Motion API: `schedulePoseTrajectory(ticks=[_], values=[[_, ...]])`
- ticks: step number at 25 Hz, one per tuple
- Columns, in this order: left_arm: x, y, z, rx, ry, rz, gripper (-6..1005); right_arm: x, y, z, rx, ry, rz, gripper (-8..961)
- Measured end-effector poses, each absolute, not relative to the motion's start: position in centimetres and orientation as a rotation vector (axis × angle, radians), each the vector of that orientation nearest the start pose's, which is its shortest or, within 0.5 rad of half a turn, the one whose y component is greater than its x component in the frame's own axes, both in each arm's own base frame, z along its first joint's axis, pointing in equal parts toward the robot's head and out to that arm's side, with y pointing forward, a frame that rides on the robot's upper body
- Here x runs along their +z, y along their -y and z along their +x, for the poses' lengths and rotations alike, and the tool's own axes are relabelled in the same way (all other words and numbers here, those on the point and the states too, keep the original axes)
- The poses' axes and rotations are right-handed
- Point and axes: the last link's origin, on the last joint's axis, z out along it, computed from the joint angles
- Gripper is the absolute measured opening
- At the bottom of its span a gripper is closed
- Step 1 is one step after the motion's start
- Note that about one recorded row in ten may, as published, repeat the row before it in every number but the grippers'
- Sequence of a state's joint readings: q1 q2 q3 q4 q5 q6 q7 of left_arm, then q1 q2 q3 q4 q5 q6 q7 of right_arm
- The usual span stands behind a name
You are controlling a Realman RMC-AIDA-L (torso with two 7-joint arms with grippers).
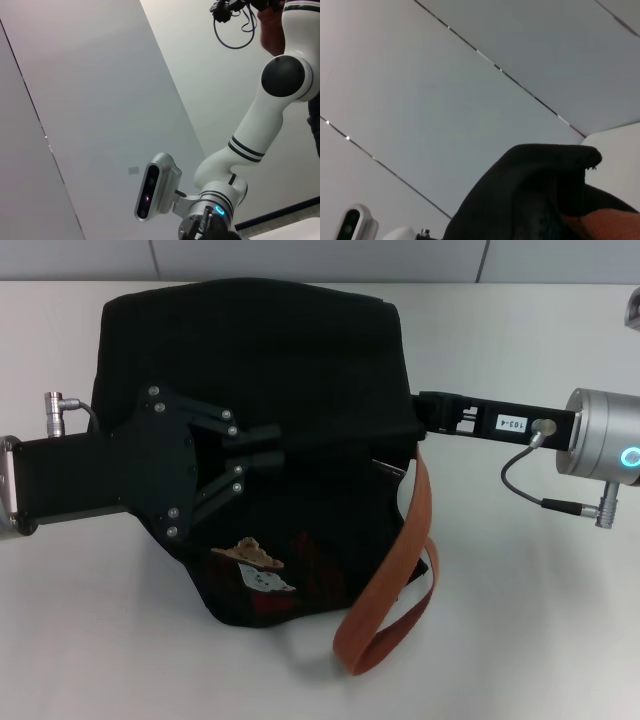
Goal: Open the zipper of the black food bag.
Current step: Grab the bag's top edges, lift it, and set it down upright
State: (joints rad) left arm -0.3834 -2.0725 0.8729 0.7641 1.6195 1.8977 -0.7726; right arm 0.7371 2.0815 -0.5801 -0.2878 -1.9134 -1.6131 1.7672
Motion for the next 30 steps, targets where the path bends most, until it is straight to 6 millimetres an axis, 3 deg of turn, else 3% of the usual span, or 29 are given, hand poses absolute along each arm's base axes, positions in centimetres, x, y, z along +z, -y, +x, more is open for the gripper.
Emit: schedulePoseTrajectory(ticks=[4,19,30], values=[[2.7,-27.6,-23.0,-1.071,-0.416,-2.598,97,-4.4,-34.1,19.6,1.199,-1.375,-2.697,110],[2.8,-27.8,-23.1,-1.069,-0.401,-2.578,97,-4.1,-33.6,20.0,1.232,-1.344,-2.691,55],[3.4,-27.7,-23.9,-1.118,-0.336,-2.463,97,-3.6,-33.4,20.5,1.371,-1.358,-2.574,43]])
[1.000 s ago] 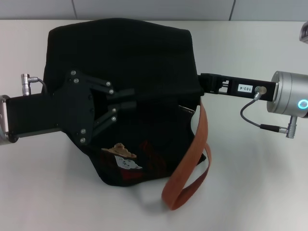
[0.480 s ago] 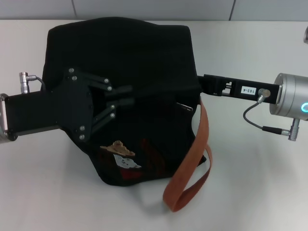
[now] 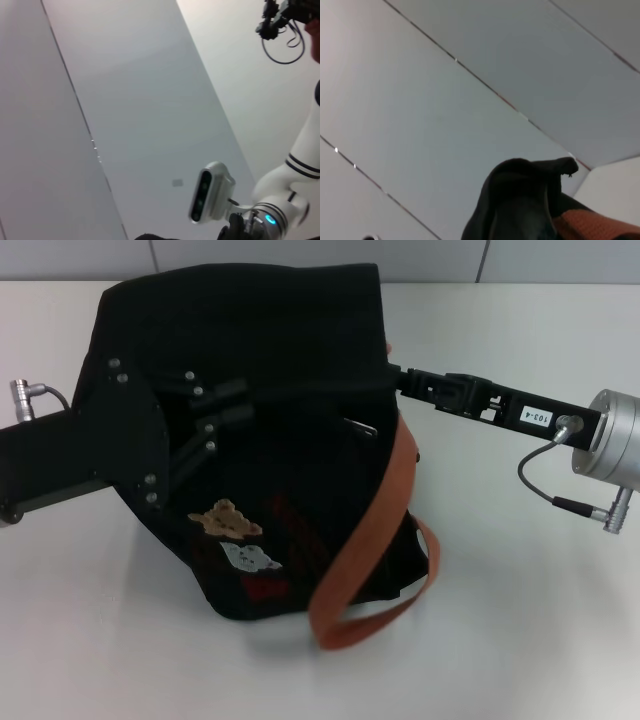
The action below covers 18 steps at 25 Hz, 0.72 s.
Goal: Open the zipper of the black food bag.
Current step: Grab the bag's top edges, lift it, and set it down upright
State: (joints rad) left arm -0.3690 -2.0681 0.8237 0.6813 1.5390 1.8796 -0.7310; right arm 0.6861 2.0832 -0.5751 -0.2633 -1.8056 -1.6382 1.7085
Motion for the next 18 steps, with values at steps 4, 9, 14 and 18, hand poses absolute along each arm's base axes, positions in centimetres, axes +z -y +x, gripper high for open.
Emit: schedulePoseTrajectory(ticks=[4,9,14,18], values=[[3.48,-27.78,-24.2,-1.118,-0.316,-2.442,97,-3.67,-33.2,20.59,1.422,-1.385,-2.532,40],[3.44,-27.99,-24.34,-1.102,-0.304,-2.435,97,-3.62,-33.16,20.65,1.507,-1.417,-2.451,22],[3.18,-27.96,-24.52,-1.102,-0.285,-2.432,98,-3.96,-33.4,20.68,1.511,-1.419,-2.415,5],[3.04,-27.91,-24.64,-1.099,-0.29,-2.425,98,-4.19,-33.41,20.52,1.499,-1.411,-2.43,-1]])
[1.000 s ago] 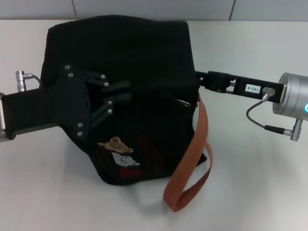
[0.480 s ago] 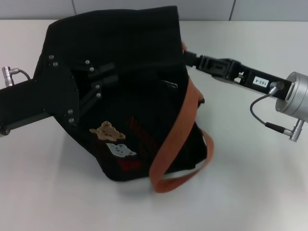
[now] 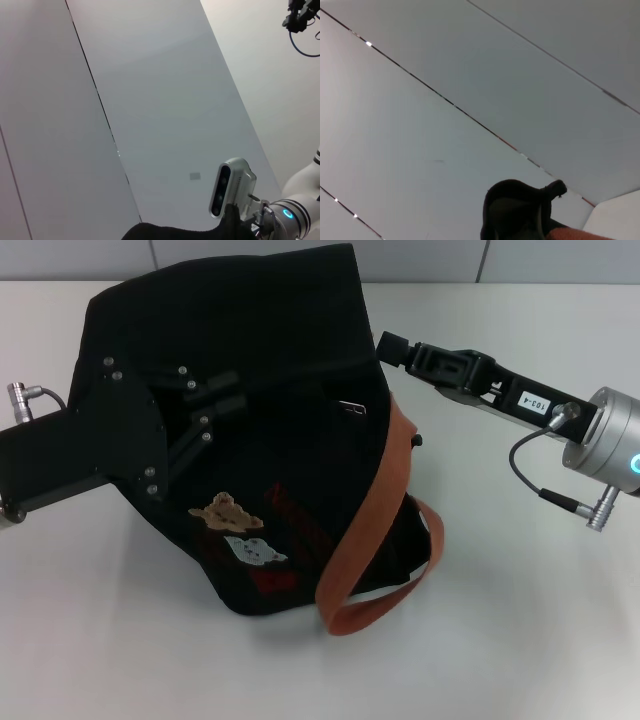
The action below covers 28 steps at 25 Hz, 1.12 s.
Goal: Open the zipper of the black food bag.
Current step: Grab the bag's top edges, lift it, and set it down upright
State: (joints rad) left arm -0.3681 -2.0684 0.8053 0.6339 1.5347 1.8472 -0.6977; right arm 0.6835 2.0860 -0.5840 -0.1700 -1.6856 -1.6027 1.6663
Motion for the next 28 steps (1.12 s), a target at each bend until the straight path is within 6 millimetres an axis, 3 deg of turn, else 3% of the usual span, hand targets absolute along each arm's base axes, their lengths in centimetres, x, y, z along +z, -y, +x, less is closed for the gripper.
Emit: schedulePoseTrajectory(ticks=[8,13,15,28], values=[[2.9,-27.8,-24.7,-1.106,-0.278,-2.43,98,-3.4,-33.3,20.5,1.502,-1.344,-2.475,-1],[2.8,-27.8,-24.7,-1.107,-0.279,-2.436,98,-3.7,-32.9,20.1,1.463,-1.307,-2.559,121],[2.7,-27.8,-24.6,-1.107,-0.28,-2.437,98,-4.0,-32.9,19.9,1.443,-1.308,-2.58,231],[2.5,-27.7,-24.5,-1.121,-0.275,-2.445,98,-4.7,-33.3,19.9,1.395,-1.337,-2.571,152]])
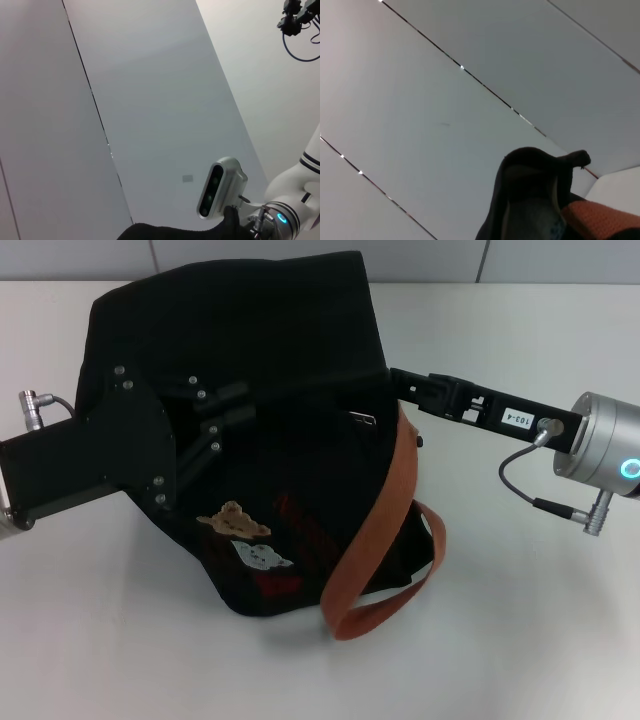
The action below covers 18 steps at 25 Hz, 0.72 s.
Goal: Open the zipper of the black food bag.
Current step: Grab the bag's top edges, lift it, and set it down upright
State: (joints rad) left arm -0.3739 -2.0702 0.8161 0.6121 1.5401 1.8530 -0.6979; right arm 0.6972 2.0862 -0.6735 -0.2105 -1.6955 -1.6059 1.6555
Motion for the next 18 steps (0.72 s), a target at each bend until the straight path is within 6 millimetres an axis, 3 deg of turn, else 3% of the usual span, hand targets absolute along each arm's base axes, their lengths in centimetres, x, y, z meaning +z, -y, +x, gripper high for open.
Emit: schedulePoseTrajectory(ticks=[4,18], values=[[2.48,-27.68,-24.55,-1.121,-0.276,-2.447,98,-4.83,-33.32,19.79,1.38,-1.345,-2.583,105],[2.48,-27.71,-24.57,-1.118,-0.275,-2.446,98,-5.16,-33.54,19.79,1.339,-1.361,-2.589,81]])
